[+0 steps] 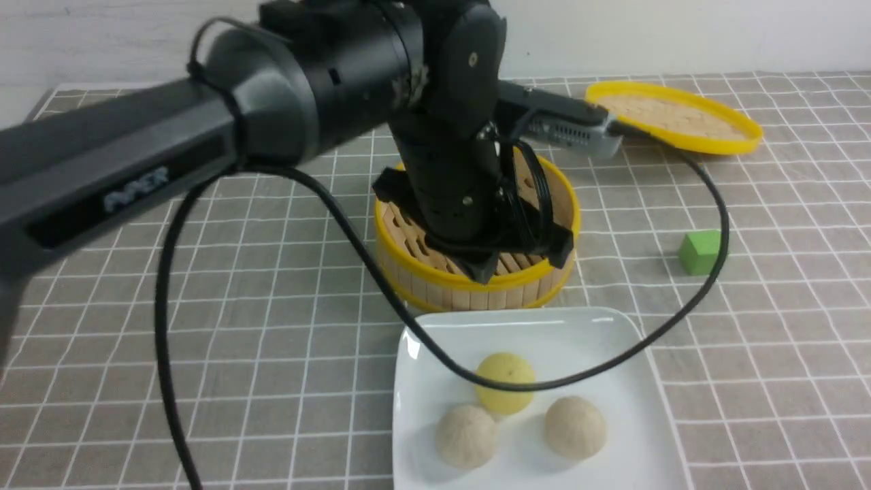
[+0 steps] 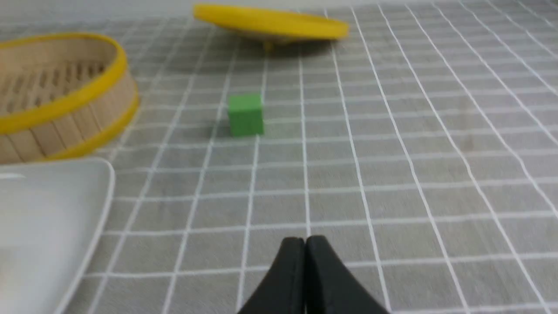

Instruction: Put the steamed buns into the plate on the grey tablecloth.

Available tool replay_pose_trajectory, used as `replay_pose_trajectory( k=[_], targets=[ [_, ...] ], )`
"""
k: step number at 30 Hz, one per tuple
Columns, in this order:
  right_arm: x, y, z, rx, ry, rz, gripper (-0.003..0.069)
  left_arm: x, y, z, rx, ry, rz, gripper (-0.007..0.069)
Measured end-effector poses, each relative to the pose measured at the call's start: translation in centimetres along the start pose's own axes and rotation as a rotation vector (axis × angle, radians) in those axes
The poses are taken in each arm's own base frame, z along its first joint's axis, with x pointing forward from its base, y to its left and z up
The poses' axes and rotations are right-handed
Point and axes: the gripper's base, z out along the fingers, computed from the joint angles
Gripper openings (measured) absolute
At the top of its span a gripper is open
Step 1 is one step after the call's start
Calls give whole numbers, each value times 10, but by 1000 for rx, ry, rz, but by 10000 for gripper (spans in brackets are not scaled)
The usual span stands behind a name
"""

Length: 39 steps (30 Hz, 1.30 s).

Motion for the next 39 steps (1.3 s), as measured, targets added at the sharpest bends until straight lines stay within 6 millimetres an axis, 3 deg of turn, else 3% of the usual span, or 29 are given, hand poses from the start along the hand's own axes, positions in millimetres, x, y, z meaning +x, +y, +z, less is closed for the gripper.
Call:
replay_pose_trajectory(
  k=[1, 2, 4, 6, 11, 13, 16, 17, 18, 20, 22, 23, 26, 33, 39],
  targets=[
    [6, -1, 2, 10, 18, 2, 20, 1, 1, -19, -6, -35, 4, 2],
    [8, -1, 3, 12, 25, 2, 21, 1, 2, -22, -7, -44, 5, 2],
    [11, -2, 4, 15, 27, 2, 23, 8, 7, -65, -31, -120, 15, 2],
    [11, -2, 4, 15, 27, 1, 25, 16, 12, -93, -69, -160, 24, 2],
    [11, -2, 4, 15, 27, 1, 26, 49, 28, -172, -161, -326, 20, 2],
    [11, -2, 4, 15, 27, 1, 26, 62, 31, -186, -168, -357, 11, 2],
    [11, -2, 4, 15, 27, 1, 26, 107, 39, -208, -159, -398, -53, 2],
    [11, -2, 4, 15, 27, 1, 26, 132, 43, -210, -153, -398, -92, 2],
    [11, -2, 4, 15, 27, 1, 26, 140, 44, -209, -152, -396, -98, 2],
    [11, -2, 4, 15, 27, 1, 26, 186, 50, -195, -121, -436, -164, 2],
    [11, -2, 4, 15, 27, 1, 26, 202, 51, -187, -100, -478, -184, 2],
    [11, -2, 4, 15, 27, 1, 26, 222, 52, -174, -50, -564, -220, 2],
    [11, -2, 4, 15, 27, 1, 26, 248, 52, -154, 61, -753, -266, 3],
    [11, -2, 4, 15, 27, 0, 30, 286, 54, -138, 163, -968, -276, 11],
    [11, -2, 4, 15, 27, 0, 32, 290, 56, -137, 139, -954, -274, 15]
  ],
)
